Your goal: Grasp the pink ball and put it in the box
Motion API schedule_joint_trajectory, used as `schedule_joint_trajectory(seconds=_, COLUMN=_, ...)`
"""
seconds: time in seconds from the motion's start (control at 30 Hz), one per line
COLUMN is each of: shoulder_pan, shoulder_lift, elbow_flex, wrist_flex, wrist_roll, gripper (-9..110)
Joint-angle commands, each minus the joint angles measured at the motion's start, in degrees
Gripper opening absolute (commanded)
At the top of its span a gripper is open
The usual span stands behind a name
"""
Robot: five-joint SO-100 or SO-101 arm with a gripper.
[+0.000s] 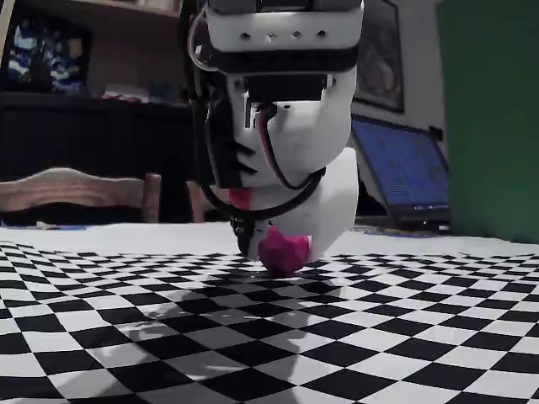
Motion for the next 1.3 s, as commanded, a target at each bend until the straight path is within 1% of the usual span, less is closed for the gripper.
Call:
schedule_joint_trajectory(seconds=0.0, shoulder_pan=0.44, shoulder_lift=8.09, elbow_flex=1.93, wrist_flex=0.09, wrist_roll=-0.35, gripper=0)
schedule_joint_trajectory(seconds=0.23, shoulder_pan=0.53, shoulder_lift=16.52, elbow_flex=8.35, wrist_flex=0.09, wrist_roll=-0.35, gripper=0)
schedule_joint_trajectory(seconds=0.53, shoulder_pan=0.88, shoulder_lift=31.9, elbow_flex=21.27, wrist_flex=-0.18, wrist_roll=-0.35, gripper=0)
schedule_joint_trajectory(seconds=1.0, shoulder_pan=0.88, shoulder_lift=62.14, elbow_flex=46.05, wrist_flex=-0.35, wrist_roll=-0.35, gripper=0)
schedule_joint_trajectory(seconds=1.27, shoulder_pan=1.76, shoulder_lift=75.67, elbow_flex=57.39, wrist_flex=-0.35, wrist_roll=-0.18, gripper=0)
